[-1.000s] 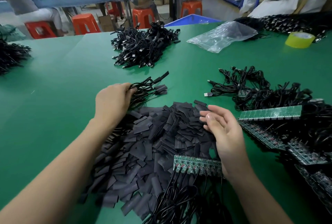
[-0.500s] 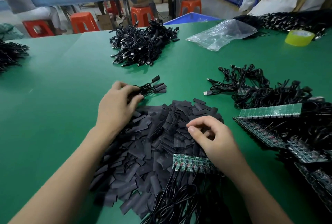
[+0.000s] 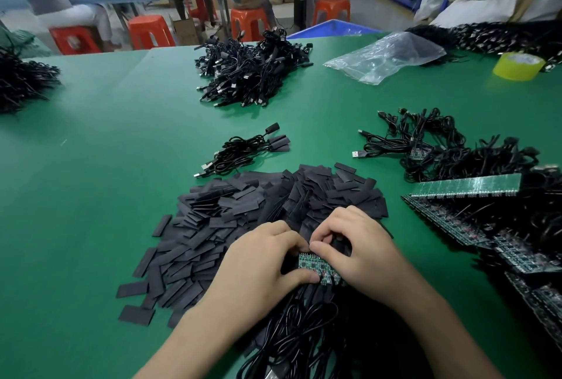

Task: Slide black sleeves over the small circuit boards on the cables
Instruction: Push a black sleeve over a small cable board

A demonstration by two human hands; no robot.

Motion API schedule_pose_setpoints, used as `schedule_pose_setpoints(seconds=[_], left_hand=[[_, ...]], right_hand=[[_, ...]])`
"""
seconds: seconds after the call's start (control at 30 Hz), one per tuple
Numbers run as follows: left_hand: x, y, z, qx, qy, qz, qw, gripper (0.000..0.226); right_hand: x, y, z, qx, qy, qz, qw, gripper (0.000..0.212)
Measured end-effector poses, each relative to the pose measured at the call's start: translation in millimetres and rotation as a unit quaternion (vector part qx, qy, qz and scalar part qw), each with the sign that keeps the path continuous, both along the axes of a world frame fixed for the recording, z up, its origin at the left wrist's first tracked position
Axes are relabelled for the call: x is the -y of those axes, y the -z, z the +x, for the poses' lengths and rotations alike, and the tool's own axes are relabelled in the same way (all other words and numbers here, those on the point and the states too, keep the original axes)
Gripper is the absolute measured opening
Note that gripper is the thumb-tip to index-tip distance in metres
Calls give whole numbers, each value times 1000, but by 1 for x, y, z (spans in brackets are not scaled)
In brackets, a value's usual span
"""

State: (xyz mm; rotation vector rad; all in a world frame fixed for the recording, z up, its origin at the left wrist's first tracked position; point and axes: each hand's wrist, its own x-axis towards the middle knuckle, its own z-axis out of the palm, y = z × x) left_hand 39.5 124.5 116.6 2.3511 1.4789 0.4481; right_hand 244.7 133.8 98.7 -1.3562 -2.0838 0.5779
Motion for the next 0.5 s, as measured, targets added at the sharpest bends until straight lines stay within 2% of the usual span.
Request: schedule_pose_setpoints(seconds=[0.13, 0.2, 0.3, 0.4, 0.5], left_hand=[[2, 0, -1, 148, -27, -59, 987, 29], [3, 1, -5, 241, -43, -115, 963, 25], [4, 2, -8, 360, -37, -213, 908, 21], [6, 4, -8, 410, -52, -237, 879, 23], [7, 5, -8, 406, -68, -259, 874, 19]], right_hand=[[3, -4, 2, -26, -15, -31, 999, 10], [4, -7, 4, -40, -36, -44, 998, 9], [5, -11, 6, -57, -75, -57, 994, 9], [6, -13, 8, -63, -88, -75, 991, 10], [6, -15, 9, -70, -86, -102, 989, 9]])
